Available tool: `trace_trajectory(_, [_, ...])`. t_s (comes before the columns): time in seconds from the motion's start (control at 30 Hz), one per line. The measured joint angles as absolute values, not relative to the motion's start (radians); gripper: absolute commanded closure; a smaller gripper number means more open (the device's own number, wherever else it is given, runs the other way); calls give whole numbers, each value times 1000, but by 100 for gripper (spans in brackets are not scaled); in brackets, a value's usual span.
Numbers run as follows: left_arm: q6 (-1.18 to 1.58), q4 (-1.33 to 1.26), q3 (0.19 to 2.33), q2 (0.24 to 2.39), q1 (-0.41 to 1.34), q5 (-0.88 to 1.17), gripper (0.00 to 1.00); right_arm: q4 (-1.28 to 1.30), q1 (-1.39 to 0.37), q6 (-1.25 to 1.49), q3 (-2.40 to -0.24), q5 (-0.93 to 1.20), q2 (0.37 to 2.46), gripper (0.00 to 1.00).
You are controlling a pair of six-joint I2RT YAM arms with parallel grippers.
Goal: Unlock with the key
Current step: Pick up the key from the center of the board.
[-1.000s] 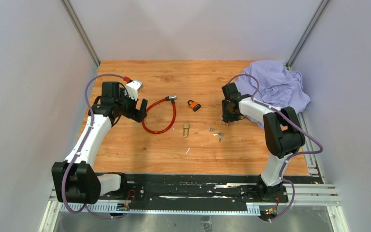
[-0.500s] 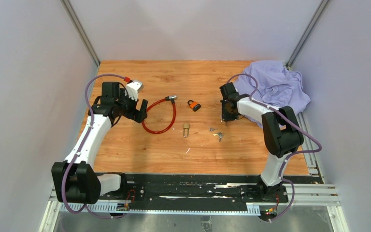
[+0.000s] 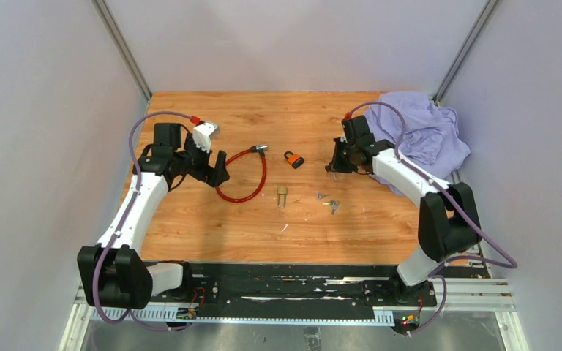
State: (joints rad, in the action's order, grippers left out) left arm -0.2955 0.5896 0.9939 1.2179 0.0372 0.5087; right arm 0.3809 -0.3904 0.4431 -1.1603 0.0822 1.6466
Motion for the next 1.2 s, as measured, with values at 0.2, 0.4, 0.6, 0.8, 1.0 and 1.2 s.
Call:
trace_trajectory(0.2, [-295, 602, 1007, 1197, 133, 523, 1, 290, -410, 575, -1111, 248, 1528, 99])
trace_trajectory(0.4, [-307, 649, 1048, 1189, 254, 559, 3, 142, -442, 718, -1055, 433, 1494, 99])
trace_trajectory(0.6, [-302, 659, 1065, 1189, 314, 607, 9, 27, -519, 817, -1051, 553, 1496, 99])
trace_trajectory(0.8, [-250, 671, 1070, 1201, 358, 678, 21, -37, -649, 929, -1051, 547, 1496, 99])
trace_trajectory(1.0, [-138, 672, 1082, 1208, 360, 764, 36, -151, -725, 1053, -1045, 504, 1509, 99])
trace_trajectory(1.2, [-14, 648, 1082, 1208, 360, 818, 42, -262, -750, 1143, -1036, 476, 1534, 100])
